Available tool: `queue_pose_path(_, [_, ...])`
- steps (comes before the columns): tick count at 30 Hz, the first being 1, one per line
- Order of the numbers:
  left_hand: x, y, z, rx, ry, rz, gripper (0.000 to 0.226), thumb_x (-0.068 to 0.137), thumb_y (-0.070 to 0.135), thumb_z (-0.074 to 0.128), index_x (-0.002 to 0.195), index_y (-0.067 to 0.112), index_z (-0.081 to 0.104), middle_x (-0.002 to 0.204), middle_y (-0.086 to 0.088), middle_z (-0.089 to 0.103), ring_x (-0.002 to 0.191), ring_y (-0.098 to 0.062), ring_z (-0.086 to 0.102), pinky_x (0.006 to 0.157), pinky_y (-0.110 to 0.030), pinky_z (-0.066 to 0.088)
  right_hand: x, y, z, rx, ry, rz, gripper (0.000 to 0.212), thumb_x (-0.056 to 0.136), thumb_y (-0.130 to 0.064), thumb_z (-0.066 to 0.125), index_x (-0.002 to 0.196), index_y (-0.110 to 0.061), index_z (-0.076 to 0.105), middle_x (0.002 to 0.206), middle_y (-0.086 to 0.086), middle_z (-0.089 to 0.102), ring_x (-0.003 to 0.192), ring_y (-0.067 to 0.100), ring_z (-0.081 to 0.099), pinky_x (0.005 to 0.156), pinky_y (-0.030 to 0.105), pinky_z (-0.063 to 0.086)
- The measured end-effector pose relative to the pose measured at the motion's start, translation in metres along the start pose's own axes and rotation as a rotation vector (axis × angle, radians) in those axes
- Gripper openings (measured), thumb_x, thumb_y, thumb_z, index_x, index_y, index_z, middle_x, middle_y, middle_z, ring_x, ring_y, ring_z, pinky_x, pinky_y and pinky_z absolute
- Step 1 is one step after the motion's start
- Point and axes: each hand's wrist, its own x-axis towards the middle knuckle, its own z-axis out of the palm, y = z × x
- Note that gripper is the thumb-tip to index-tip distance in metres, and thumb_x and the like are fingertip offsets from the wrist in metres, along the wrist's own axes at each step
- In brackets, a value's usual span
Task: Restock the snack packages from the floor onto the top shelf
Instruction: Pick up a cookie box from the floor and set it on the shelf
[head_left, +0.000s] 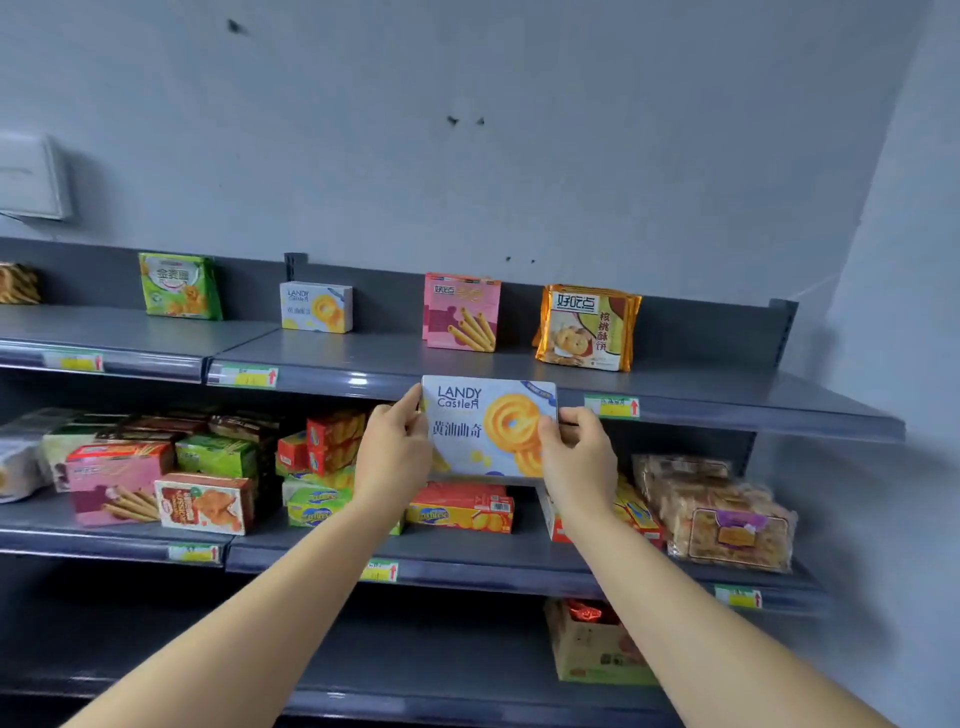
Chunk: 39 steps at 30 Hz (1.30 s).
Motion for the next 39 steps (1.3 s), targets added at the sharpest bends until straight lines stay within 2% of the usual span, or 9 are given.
queue_pose_path(5, [0.067,-0.02,-0.032,0.009,0.051,-0.013,0.043,0.1,0.019,0.038,0.139,0.034,0.047,0.108,-0.003,0.049,0.081,-0.022,0.053,0.068,-0.032,0.042,0.031,-0.024,0.071,0.049,-0.037,-0.025,0.016,0.095,-0.033,0.052,0.105,-0.022,0.058,0.092,-0.01,0.062,0.089,0.015,0.06,0.073,0.031,0.046])
queue_pose_path(9, [0.113,-0.035,-0.056,0.053,0.071,-0.014,0.046,0.1,0.02,0.036,0.142,0.034,0.042,0.092,-0.003,0.045,0.056,-0.012,0.04,0.051,-0.028,0.031,0.054,-0.039,0.121,0.084,-0.079,-0.052,0.019,0.096,-0.032,0.052,0.11,-0.02,0.058,0.094,-0.01,0.06,0.088,0.013,0.058,0.071,0.028,0.044])
queue_pose_path(15, [0.18,-0.054,-0.079,0.09,0.117,-0.028,0.045,0.1,0.023,0.036,0.144,0.032,0.039,0.121,-0.011,0.057,0.067,-0.02,0.049,0.061,-0.033,0.039,0.096,-0.052,0.193,0.151,-0.162,-0.065,0.017,0.095,-0.032,0.054,0.106,-0.02,0.059,0.082,-0.019,0.055,0.084,0.013,0.059,0.073,0.032,0.048])
queue_pose_path(17, [0.203,-0.059,-0.082,0.085,0.135,-0.035,0.046,0.1,0.02,0.036,0.145,0.03,0.04,0.111,-0.016,0.058,0.063,-0.025,0.05,0.057,-0.036,0.04,0.115,-0.054,0.216,0.184,-0.186,-0.079,0.015,0.095,-0.03,0.055,0.104,-0.018,0.059,0.084,-0.013,0.06,0.084,0.014,0.061,0.068,0.029,0.046])
queue_pose_path(22, [0.26,-0.079,-0.089,0.044,0.182,-0.04,0.048,0.098,0.014,0.035,0.142,0.03,0.046,0.067,0.001,0.038,0.049,-0.013,0.027,0.05,-0.028,0.024,0.159,-0.061,0.268,0.189,-0.248,-0.122,0.013,0.095,-0.028,0.056,0.104,-0.019,0.058,0.089,-0.009,0.061,0.08,0.011,0.058,0.056,0.021,0.038])
queue_pose_path(26, [0.3,-0.095,-0.101,0.019,0.198,-0.075,0.046,0.098,0.015,0.037,0.141,0.03,0.047,0.073,-0.001,0.049,0.054,-0.014,0.032,0.054,-0.028,0.027,0.185,-0.065,0.31,0.171,-0.312,-0.138,0.012,0.094,-0.027,0.057,0.102,-0.019,0.057,0.088,-0.012,0.06,0.08,0.01,0.058,0.056,0.021,0.039])
queue_pose_path(30, [0.336,-0.11,-0.113,0.017,0.192,-0.103,0.044,0.098,0.016,0.037,0.139,0.029,0.049,0.092,-0.006,0.067,0.059,-0.013,0.042,0.055,-0.026,0.033,0.209,-0.068,0.353,0.13,-0.34,-0.107,0.009,0.089,-0.026,0.061,0.095,-0.02,0.057,0.08,-0.018,0.059,0.084,0.013,0.061,0.075,0.032,0.049])
queue_pose_path(36, [0.4,-0.149,-0.132,0.035,0.132,-0.09,0.044,0.093,0.008,0.033,0.106,0.039,0.062,0.056,0.013,0.054,0.052,-0.013,0.038,0.055,-0.027,0.031,0.236,-0.071,0.422,0.104,-0.393,-0.05,0.015,0.083,-0.02,0.068,0.092,-0.018,0.057,0.092,-0.005,0.067,0.088,0.018,0.066,0.081,0.037,0.055])
queue_pose_path(39, [0.437,-0.17,-0.141,0.05,0.065,-0.119,0.046,0.088,0.011,0.032,0.114,0.033,0.063,0.065,0.007,0.06,0.055,-0.016,0.042,0.057,-0.03,0.038,0.248,-0.073,0.45,0.054,-0.377,-0.012,0.019,0.078,-0.017,0.071,0.09,-0.019,0.056,0.093,-0.003,0.066,0.091,0.021,0.065,0.084,0.041,0.055])
